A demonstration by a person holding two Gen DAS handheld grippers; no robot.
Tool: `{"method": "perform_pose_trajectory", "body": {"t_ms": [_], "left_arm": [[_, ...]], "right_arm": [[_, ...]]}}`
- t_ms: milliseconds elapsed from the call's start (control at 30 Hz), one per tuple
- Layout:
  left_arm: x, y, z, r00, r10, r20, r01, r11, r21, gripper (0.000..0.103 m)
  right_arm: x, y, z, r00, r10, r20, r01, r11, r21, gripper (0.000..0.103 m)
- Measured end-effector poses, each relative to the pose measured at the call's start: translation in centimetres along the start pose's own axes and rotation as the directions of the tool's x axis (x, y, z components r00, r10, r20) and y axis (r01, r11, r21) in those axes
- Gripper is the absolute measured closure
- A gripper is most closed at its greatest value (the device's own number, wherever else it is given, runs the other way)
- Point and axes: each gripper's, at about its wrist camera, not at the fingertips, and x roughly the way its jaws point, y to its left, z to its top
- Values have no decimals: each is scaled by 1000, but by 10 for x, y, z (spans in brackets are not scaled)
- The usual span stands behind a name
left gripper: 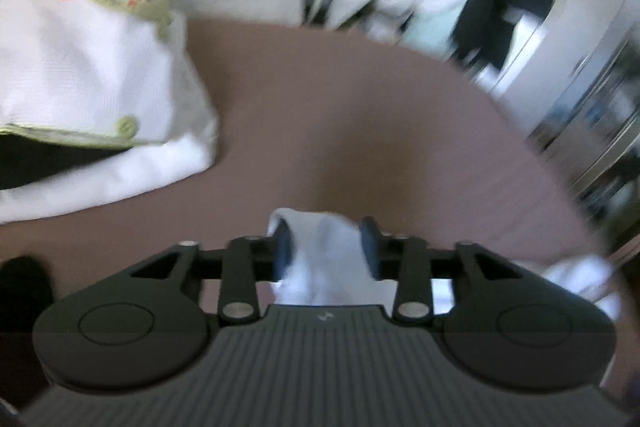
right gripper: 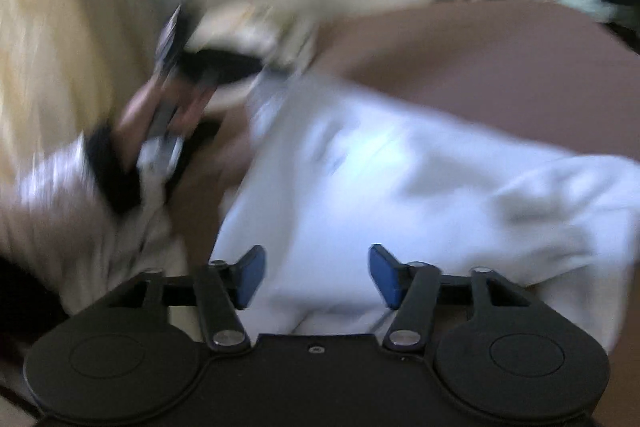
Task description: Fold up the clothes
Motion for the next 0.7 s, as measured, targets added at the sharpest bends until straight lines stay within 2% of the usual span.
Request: {"method": "perform_pose_trajectory", "body": {"t_ms": [33, 100, 167, 233, 267, 333, 367, 433, 467, 500, 533, 567, 633, 667, 700], "left_arm": [[-3, -3, 0, 1000, -19, 9, 19, 1000, 12, 57], [3, -12, -5, 1000, -8, -11, 8, 998, 63, 48], [13, -18, -12, 999, 22, -42, -17, 994, 106, 48], [28, -19, -18, 995, 40, -87, -31, 994, 109, 48], [33, -18, -19, 995, 47, -93, -37, 994, 105, 48], [42, -15, -20, 993, 60, -106, -50, 994, 98, 48], [47, -14, -21, 992, 66, -112, -55, 994, 96, 48], [52, -14, -20, 991, 69, -113, -58, 994, 98, 46], [56, -14, -20, 991, 68, -115, -57, 994, 96, 39], [60, -12, -20, 991, 53, -126, -43, 996, 78, 30], [65, -11, -20, 990, 34, -135, -26, 998, 62, 27], [70, -9, -21, 989, 28, -144, -20, 998, 53, 25], [83, -4, -24, 984, 73, -160, -64, 996, 64, 25], [88, -3, -26, 982, 82, -173, -70, 995, 76, 25], [91, -5, -30, 980, 92, -176, -75, 992, 101, 27]], "right_arm": [[-9, -19, 7, 999, -26, 31, 24, 998, 50, 23], [-12, -64, 21, 992, -123, 41, 114, 979, 167, 20], [-10, -113, 30, 974, -224, 29, 205, 930, 305, 20], [-1, -162, 25, 948, -319, 18, 270, 830, 488, 20], [3, -181, 16, 928, -371, 31, 284, 759, 585, 20], [6, -204, -11, 870, -493, 24, 321, 602, 731, 20], [7, -210, -23, 850, -526, 29, 322, 563, 761, 20], [11, -215, -36, 846, -527, 84, 290, 586, 756, 20], [14, -216, -38, 849, -515, 119, 263, 606, 751, 20], [16, -221, -38, 857, -491, 153, 221, 620, 753, 20], [19, -231, -37, 869, -457, 187, 164, 624, 764, 20], [21, -240, -36, 879, -423, 222, 107, 627, 772, 20], [38, -250, -30, 904, -349, 247, 43, 648, 761, 18], [48, -253, -26, 915, -328, 235, 46, 663, 748, 18], [56, -255, -21, 918, -339, 208, 89, 684, 724, 19]]}}
